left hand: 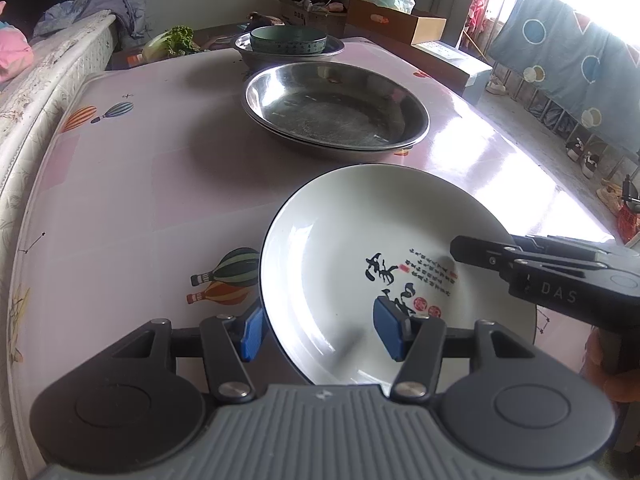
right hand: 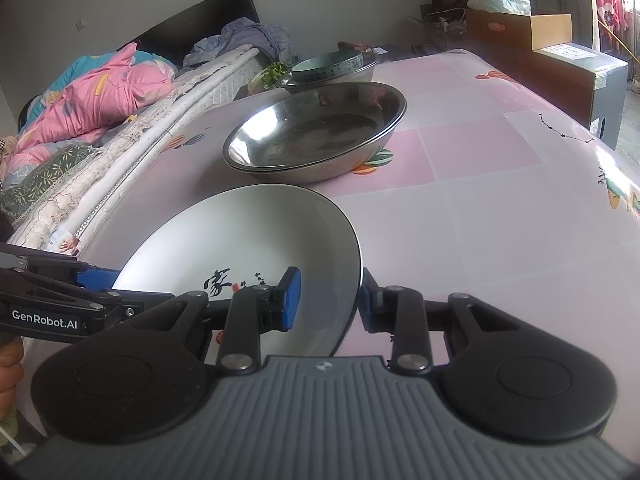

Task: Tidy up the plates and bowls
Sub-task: 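Carry the held white calligraphy plate with both tools toward the steel plates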

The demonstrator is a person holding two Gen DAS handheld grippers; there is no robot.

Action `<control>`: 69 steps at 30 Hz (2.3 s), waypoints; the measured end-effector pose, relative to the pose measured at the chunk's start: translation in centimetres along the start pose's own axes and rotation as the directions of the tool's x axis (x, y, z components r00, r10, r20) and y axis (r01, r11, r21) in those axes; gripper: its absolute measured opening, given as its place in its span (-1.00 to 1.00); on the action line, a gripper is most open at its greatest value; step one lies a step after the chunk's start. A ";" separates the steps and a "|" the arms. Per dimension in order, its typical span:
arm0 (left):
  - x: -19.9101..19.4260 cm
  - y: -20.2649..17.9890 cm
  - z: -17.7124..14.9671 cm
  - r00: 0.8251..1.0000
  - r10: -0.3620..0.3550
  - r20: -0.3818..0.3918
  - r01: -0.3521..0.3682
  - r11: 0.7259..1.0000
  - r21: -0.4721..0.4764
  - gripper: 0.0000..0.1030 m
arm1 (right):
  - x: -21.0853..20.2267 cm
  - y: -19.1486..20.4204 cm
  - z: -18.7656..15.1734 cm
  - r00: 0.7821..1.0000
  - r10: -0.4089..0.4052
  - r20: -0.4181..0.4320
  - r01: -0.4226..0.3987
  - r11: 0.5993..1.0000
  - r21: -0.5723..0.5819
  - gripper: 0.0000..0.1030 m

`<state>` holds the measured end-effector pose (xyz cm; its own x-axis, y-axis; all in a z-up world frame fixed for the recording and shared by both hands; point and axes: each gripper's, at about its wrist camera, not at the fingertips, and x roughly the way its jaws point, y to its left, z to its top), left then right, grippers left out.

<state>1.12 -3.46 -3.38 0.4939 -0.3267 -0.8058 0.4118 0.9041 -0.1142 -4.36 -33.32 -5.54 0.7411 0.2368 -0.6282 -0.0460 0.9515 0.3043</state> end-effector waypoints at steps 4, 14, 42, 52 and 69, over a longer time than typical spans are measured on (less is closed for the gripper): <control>0.0 -0.1 0.1 1.000 0.000 0.002 0.000 1.000 0.001 0.11 | -0.1 -0.1 0.0 1.000 -0.001 0.000 0.001 1.000 0.006 -0.42; 0.0 -0.1 0.2 1.000 0.001 0.003 -0.001 1.000 0.004 0.11 | -0.3 -0.4 0.1 1.000 -0.005 0.004 0.005 1.000 0.013 -0.42; -0.3 -0.6 -0.3 0.999 -0.028 0.019 0.028 0.999 0.028 0.11 | -0.3 -1.3 0.3 0.999 -0.010 0.031 0.010 1.000 0.027 -0.42; 0.0 -0.6 -0.2 0.999 -0.026 0.027 0.025 0.998 0.062 0.10 | -0.6 -0.8 -0.3 0.999 -0.021 0.026 0.021 0.999 -0.025 -0.44; 1.2 -1.0 0.1 0.999 -0.027 -0.020 0.029 0.997 0.069 0.17 | -1.2 -0.7 -0.7 1.000 -0.016 0.019 0.017 0.999 -0.038 -0.41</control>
<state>1.37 -4.80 -4.22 0.4668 -0.3455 -0.8141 0.4772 0.8734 -0.0971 -5.70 -34.11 -5.55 0.7542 0.2178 -0.6195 -0.0593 0.9621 0.2661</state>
